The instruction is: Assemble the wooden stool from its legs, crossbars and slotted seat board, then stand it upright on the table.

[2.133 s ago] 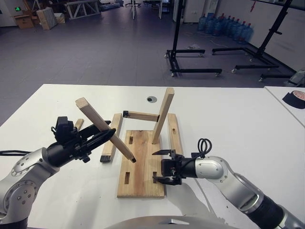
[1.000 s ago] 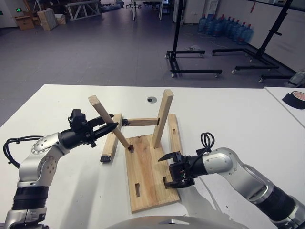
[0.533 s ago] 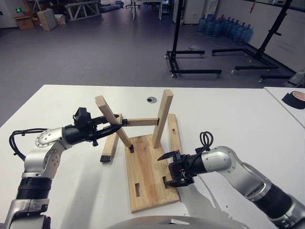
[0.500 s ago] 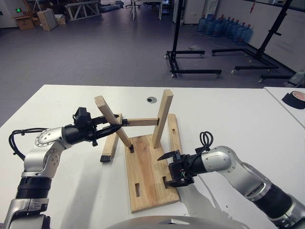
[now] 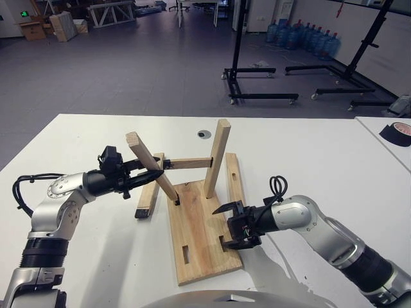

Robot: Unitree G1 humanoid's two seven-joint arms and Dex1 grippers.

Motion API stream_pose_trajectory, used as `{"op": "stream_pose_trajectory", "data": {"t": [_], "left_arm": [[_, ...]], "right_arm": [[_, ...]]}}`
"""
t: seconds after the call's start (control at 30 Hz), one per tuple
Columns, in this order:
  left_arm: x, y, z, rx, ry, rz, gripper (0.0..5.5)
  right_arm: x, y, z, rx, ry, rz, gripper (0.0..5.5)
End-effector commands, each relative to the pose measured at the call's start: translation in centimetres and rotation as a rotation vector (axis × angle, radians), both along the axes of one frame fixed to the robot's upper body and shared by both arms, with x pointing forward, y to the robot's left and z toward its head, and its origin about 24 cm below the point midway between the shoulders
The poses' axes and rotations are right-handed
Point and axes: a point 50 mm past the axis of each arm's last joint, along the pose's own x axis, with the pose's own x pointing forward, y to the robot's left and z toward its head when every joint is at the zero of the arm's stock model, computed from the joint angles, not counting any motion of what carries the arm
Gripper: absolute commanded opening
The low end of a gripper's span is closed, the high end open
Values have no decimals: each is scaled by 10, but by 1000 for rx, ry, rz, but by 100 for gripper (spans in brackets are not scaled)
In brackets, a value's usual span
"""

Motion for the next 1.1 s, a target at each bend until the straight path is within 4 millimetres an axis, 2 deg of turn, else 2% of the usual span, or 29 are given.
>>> {"op": "stream_pose_trajectory", "data": {"t": [0.03,0.23,0.57,0.87,1.1], "left_arm": [[-8,0,-18,40,128,-35,201],[-9,-4,-20,52,177,-95,201],[6,-1,-34,123,138,55,201],[0,9,-33,30,166,71,201],[-2,18,-47,39,235,124,201]], "right_arm": [[0,-14,-22,-117,55,-79,400],[1,-14,-22,-114,68,-79,400],[0,-10,-22,-103,73,-73,400],[-1,-9,-23,-105,86,-74,400],[-5,-13,-27,-130,112,-72,400]]}}
